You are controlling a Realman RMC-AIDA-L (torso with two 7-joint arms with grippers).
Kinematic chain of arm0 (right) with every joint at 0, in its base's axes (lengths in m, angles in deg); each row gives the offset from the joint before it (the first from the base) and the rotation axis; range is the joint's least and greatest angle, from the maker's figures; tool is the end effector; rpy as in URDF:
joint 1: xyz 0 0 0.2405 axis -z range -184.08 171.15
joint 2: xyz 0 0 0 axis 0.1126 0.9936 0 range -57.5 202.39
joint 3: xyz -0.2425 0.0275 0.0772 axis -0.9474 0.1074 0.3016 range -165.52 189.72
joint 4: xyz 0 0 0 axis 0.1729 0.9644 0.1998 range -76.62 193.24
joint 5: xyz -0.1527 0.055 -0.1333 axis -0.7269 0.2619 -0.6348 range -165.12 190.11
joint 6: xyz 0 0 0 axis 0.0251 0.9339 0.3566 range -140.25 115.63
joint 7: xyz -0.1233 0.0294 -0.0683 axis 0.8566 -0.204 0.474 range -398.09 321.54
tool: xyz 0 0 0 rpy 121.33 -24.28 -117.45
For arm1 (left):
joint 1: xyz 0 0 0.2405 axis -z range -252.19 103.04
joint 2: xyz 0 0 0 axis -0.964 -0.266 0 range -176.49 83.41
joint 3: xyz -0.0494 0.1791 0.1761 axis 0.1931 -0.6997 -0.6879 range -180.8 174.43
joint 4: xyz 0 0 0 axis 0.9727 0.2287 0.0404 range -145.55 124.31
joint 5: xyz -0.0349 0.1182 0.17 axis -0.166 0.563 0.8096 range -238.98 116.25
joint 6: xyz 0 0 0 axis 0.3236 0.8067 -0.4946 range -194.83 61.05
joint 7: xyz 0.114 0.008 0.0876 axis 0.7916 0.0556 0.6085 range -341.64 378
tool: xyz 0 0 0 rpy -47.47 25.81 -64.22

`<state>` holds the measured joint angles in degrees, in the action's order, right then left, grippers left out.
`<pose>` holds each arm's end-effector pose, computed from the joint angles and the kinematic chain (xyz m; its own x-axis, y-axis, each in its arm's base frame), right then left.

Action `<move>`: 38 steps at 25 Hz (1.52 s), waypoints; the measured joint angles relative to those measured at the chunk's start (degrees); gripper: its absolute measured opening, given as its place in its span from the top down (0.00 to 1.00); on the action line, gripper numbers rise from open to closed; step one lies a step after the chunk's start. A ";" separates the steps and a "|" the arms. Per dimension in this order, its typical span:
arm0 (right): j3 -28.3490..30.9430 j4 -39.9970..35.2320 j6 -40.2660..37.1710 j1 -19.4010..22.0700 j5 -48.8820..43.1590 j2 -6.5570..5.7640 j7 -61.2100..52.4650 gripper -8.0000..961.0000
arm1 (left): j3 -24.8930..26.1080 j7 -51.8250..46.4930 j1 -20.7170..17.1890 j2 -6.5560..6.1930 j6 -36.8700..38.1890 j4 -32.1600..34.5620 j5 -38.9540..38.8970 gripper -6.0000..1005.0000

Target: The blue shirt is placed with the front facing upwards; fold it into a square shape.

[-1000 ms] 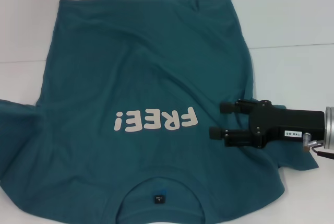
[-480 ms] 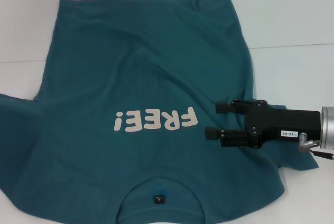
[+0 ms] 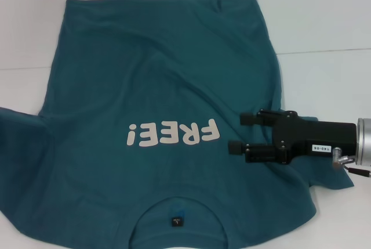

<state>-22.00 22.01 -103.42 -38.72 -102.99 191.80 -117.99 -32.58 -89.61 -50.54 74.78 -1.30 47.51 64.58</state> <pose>0.2544 0.3360 0.0042 0.7507 -0.3431 -0.5646 -0.4854 -0.8661 -0.1191 -0.3396 0.3538 0.0951 0.5680 0.5491 0.6131 0.8162 -0.2800 -0.5054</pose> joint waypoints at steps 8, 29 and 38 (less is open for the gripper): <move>-0.09 0.00 0.05 0.06 0.00 0.00 0.16 0.05 | -0.24 -4.20 0.95 1.58 8.10 2.86 -0.29 0.99; -0.12 0.71 0.05 0.53 0.00 0.09 0.66 0.06 | -2.50 -3.17 5.22 2.61 8.94 -7.73 -2.86 0.98; -0.04 0.70 0.05 0.19 0.00 0.09 0.71 0.07 | -6.81 -3.06 5.08 2.61 9.15 -8.96 -4.14 0.90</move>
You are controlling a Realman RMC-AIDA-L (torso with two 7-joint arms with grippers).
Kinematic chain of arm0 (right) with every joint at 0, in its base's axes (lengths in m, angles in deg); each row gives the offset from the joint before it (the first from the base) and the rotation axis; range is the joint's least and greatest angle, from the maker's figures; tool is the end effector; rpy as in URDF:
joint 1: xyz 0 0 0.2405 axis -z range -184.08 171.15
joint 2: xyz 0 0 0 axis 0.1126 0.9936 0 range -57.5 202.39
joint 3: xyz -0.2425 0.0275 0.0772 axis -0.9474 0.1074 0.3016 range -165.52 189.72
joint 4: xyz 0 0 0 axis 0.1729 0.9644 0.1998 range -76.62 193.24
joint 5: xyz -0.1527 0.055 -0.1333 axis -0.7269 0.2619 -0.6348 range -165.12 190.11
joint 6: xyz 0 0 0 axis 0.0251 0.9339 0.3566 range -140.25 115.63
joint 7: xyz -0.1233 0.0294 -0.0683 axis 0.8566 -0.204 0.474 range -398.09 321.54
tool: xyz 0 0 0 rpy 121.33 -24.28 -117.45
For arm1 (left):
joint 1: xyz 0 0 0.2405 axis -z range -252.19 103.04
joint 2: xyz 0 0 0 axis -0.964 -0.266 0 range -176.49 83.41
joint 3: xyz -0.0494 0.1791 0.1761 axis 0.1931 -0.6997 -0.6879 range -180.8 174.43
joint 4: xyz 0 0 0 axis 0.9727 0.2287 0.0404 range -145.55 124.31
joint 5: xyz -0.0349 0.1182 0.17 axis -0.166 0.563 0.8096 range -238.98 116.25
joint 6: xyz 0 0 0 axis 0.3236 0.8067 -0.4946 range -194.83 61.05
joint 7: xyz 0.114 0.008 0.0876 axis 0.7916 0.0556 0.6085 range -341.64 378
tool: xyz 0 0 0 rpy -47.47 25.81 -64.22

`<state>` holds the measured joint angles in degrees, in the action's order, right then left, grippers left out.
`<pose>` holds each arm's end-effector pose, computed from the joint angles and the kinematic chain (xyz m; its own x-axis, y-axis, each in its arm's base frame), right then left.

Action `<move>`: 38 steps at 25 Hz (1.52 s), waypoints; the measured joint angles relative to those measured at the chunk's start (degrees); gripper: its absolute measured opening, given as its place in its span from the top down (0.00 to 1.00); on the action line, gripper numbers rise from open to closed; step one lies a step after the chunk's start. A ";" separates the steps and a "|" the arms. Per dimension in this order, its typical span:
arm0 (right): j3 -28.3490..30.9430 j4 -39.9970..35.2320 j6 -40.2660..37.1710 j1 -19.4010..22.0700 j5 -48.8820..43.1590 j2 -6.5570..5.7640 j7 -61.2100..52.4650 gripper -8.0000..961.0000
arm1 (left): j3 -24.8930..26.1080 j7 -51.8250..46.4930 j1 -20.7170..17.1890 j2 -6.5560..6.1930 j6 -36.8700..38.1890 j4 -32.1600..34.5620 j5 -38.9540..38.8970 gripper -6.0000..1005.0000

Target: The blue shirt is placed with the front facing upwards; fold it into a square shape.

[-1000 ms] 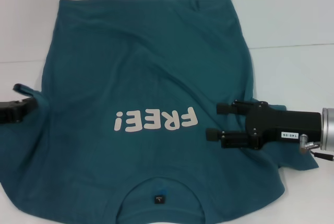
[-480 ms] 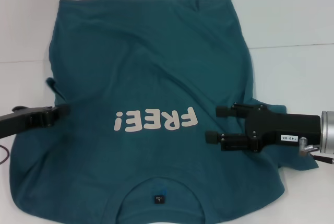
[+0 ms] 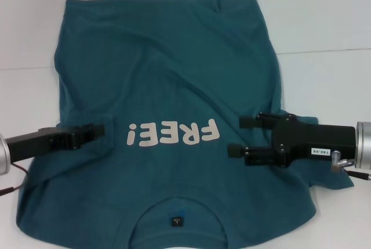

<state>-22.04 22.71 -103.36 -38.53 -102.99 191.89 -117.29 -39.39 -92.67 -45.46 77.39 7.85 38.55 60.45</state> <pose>0.2557 0.3337 0.0012 0.7492 -0.3447 -0.5656 -0.4854 -0.8667 -0.1148 -0.2777 0.3581 0.0119 0.4950 0.6543 0.5717 0.8524 -0.4931 -0.1737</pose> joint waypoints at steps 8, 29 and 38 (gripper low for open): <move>-0.01 0.00 -0.12 -0.24 0.02 0.00 -0.19 0.07 | 1.12 2.09 -1.68 0.00 -0.80 2.11 -0.34 0.59; -0.49 0.53 -0.10 -0.28 0.71 0.00 -0.45 0.08 | -2.81 9.40 -2.47 0.17 -17.75 -1.81 0.01 0.28; -0.49 0.67 -0.09 -0.27 0.71 0.00 -0.44 0.08 | -4.22 10.38 -1.92 0.09 -19.68 -3.12 1.32 0.28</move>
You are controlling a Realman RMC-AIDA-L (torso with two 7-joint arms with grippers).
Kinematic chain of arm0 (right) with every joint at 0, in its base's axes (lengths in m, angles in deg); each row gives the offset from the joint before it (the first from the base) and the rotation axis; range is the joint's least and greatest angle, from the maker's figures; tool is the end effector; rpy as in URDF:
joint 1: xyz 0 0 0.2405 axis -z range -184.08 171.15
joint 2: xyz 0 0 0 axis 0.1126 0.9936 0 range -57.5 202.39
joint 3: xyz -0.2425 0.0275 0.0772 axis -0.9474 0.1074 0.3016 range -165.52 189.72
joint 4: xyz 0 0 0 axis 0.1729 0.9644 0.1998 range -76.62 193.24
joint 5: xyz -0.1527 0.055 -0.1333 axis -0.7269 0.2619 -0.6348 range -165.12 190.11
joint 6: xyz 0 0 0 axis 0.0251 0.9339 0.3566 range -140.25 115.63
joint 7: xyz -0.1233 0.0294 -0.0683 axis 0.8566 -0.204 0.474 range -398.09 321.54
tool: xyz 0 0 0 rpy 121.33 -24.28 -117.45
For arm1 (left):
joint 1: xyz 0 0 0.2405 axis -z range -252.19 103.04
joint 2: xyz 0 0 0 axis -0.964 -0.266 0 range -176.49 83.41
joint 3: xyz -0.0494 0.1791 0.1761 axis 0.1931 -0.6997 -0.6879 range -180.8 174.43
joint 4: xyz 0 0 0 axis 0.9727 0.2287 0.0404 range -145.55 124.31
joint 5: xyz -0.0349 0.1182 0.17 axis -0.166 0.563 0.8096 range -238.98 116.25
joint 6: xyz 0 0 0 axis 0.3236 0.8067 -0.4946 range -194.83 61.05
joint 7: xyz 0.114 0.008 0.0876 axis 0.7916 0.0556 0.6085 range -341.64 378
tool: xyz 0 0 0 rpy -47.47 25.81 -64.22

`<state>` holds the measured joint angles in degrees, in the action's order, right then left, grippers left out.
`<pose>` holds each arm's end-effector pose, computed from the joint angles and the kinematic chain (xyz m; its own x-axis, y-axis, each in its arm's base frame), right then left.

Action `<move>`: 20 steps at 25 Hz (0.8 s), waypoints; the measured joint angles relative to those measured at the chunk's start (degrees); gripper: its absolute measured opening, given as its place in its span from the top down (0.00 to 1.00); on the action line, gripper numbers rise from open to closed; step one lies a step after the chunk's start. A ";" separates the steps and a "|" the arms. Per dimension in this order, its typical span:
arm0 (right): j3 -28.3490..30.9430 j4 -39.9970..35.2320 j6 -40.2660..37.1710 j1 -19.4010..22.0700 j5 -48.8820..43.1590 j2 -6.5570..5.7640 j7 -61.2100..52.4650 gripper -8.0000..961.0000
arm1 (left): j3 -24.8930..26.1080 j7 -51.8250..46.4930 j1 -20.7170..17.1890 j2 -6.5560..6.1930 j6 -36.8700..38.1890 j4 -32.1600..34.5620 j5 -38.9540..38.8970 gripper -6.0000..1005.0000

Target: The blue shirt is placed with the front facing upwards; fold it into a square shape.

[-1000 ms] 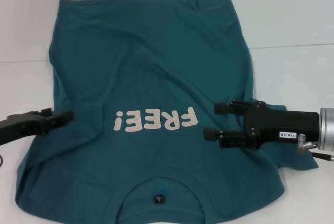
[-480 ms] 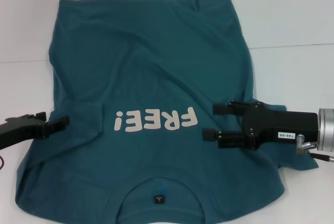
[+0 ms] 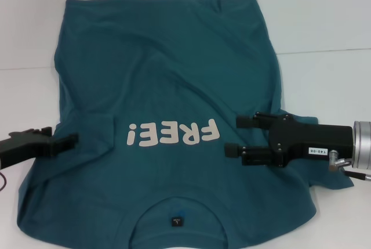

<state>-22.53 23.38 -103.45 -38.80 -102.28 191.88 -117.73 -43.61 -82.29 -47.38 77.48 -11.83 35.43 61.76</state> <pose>0.2530 0.3339 -0.0009 0.7397 -0.3523 -0.5734 -0.4888 -0.8669 -0.0978 -0.3200 0.3698 0.0093 0.6338 0.5833 0.5080 0.7695 -0.4084 -0.4910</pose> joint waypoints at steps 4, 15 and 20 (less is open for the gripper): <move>0.00 0.03 -0.08 0.05 0.00 0.00 0.00 0.08 | -0.99 0.01 0.04 0.04 0.18 -0.22 0.08 0.28; 0.00 0.03 -0.31 0.06 -0.01 0.00 0.02 0.09 | -1.59 0.01 0.06 0.08 0.03 -0.20 0.29 0.28; 0.00 0.04 -0.37 0.09 -0.01 0.00 0.05 0.09 | -1.66 -0.23 0.09 0.08 -0.70 0.03 1.38 0.31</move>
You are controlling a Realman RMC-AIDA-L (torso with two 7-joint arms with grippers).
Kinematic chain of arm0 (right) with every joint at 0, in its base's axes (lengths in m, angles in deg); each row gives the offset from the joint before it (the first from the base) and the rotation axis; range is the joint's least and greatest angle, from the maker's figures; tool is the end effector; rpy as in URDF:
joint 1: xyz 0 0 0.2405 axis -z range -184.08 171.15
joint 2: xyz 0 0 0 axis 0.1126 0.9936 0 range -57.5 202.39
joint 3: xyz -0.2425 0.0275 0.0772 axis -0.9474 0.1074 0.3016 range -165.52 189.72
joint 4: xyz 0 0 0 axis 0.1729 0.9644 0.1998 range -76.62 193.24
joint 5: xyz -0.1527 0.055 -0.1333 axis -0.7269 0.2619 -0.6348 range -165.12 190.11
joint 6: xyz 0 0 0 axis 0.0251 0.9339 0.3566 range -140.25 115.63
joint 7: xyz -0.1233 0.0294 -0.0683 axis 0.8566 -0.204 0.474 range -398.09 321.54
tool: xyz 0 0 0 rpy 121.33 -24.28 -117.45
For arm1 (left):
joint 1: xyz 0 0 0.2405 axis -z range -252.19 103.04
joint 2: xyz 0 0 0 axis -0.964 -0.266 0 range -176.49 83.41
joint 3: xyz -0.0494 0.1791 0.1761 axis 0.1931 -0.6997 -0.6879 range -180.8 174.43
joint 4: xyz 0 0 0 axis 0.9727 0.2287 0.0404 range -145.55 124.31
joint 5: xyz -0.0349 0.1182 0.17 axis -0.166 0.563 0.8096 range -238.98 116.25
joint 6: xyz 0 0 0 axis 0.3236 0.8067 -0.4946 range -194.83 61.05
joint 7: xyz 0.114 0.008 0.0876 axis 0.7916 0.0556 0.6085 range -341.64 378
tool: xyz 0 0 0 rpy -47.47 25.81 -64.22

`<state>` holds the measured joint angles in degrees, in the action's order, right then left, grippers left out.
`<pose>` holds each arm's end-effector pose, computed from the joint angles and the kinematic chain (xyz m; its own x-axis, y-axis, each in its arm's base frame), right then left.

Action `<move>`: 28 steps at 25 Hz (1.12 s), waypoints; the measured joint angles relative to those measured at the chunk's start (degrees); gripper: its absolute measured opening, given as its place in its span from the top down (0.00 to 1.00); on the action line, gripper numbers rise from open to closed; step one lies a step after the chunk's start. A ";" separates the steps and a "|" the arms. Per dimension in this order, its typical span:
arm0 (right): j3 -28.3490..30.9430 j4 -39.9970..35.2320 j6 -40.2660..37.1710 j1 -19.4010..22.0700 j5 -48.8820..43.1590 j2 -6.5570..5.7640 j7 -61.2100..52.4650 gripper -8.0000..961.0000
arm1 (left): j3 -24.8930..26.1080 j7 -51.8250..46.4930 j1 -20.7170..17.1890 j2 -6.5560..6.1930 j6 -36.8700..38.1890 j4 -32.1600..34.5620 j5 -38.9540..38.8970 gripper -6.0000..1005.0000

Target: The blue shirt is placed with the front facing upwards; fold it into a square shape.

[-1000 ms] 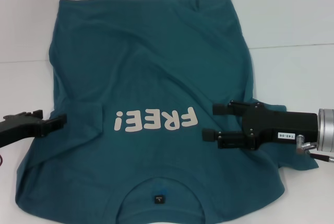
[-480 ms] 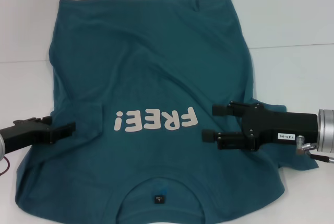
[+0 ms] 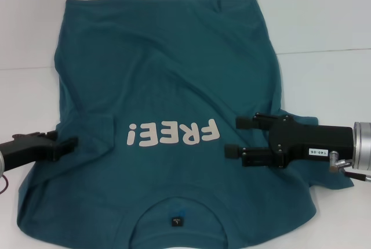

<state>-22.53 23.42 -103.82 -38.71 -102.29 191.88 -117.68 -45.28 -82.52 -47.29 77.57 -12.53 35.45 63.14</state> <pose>0.2530 0.3327 -0.0010 0.7387 -0.3529 -0.5742 -0.4869 -0.8685 -0.0926 -0.3189 0.3699 0.0041 0.6552 0.5901 0.4716 0.7493 -0.4281 -0.5053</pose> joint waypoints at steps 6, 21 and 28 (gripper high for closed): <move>-0.05 0.00 -0.02 0.07 0.00 0.00 0.13 0.09 | -0.10 -0.22 0.05 0.00 -0.22 -0.06 0.39 0.52; 0.10 0.00 0.07 0.08 0.00 0.00 0.33 0.10 | -0.09 -0.29 0.51 -0.09 -0.33 -0.17 0.39 0.96; 0.13 0.00 0.25 0.15 0.00 0.00 0.39 0.10 | -0.09 -0.42 0.58 -0.09 0.20 -0.06 0.39 0.99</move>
<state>-22.41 23.42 -103.57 -38.56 -102.29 191.89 -117.29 -45.37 -82.94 -46.71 77.47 -12.33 35.40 63.52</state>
